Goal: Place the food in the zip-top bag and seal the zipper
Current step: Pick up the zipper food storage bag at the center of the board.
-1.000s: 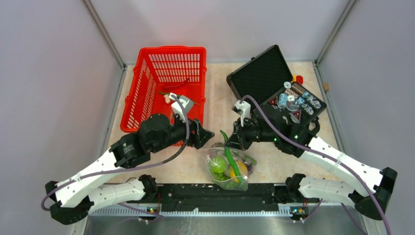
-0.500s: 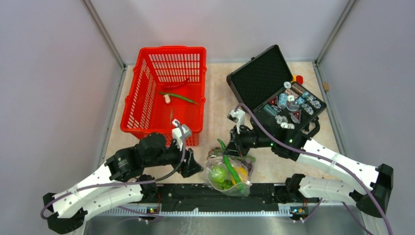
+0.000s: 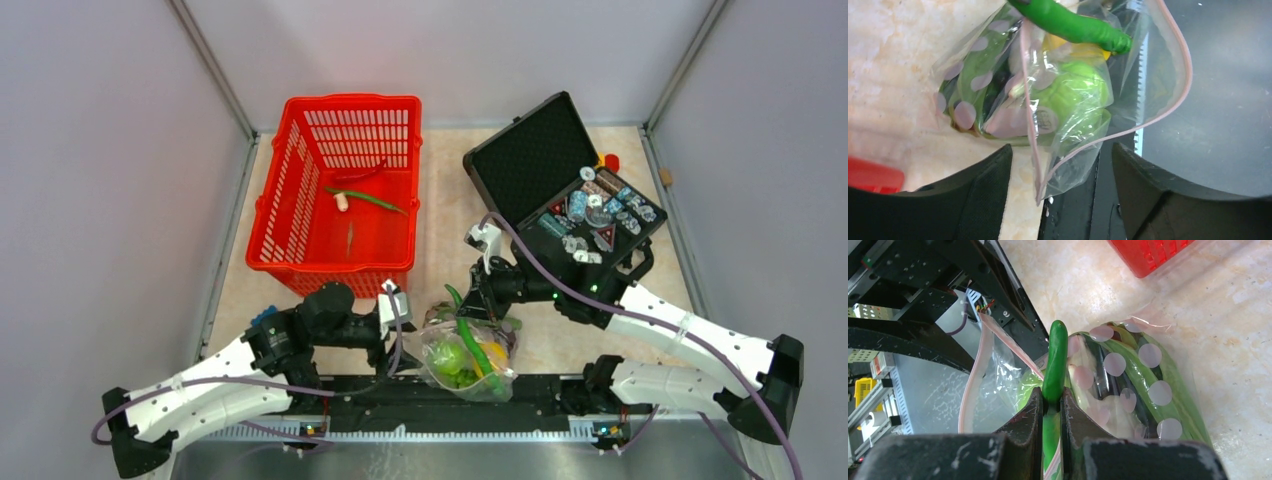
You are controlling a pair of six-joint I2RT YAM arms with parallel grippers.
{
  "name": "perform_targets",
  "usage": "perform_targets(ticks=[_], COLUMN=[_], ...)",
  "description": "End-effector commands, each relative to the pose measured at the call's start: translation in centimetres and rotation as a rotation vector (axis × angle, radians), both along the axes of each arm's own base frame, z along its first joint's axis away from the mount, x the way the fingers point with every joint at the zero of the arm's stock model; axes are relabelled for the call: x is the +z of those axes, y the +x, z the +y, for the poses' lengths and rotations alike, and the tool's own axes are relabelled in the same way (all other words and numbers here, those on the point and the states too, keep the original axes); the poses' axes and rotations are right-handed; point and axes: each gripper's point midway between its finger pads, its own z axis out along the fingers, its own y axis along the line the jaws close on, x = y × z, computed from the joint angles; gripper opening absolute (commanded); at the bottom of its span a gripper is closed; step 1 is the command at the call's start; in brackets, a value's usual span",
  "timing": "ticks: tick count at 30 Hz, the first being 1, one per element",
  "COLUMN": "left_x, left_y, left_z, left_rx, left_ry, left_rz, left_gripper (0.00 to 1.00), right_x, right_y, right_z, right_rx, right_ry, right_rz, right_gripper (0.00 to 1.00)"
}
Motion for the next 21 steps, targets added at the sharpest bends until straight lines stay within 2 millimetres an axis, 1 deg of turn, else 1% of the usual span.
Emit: perform_targets(ticks=[1,3,5,7,8,11,14,16,19,21], left_x=[1.8,1.3,1.0,1.0,1.0,1.3,2.3,3.8,6.9,8.7], left_y=[-0.6,-0.6,-0.4,0.1,0.1,0.7,1.6,2.4,4.2,5.0], left_z=[-1.4,-1.4,-1.5,-1.7,-1.8,-1.7,-1.6,-1.7,-1.9,-2.1], left_rx=[-0.183,-0.199,-0.202,-0.192,-0.191,-0.157,-0.108,-0.056,0.061,0.1], left_ry=[-0.118,-0.101,-0.087,-0.076,-0.068,-0.061,-0.08,-0.12,-0.188,-0.215], left_rz=[-0.207,-0.213,-0.225,-0.232,-0.23,-0.238,-0.274,-0.309,-0.339,-0.361], left_gripper=[0.67,0.53,0.32,0.07,0.0,0.0,0.0,0.0,0.0,0.0], right_x=[0.1,0.0,0.2,0.5,0.6,1.2,2.3,3.3,4.5,4.7], right_y=[0.4,0.4,0.3,0.2,0.2,-0.1,-1.2,-2.1,-3.4,-3.9], right_z=[-0.5,-0.5,-0.3,-0.2,-0.2,-0.2,-0.1,-0.1,-0.4,-0.7], right_rx=[-0.015,-0.014,-0.002,0.01,0.013,0.029,0.1,0.158,0.234,0.263], right_ry=[-0.028,-0.027,-0.018,-0.008,-0.007,0.012,0.065,0.103,0.141,0.137], right_rz=[-0.041,-0.042,-0.043,-0.048,-0.05,-0.065,-0.085,-0.101,-0.13,-0.141], right_gripper=[0.0,0.0,0.0,0.0,0.0,0.0,0.0,0.0,0.0,0.0])
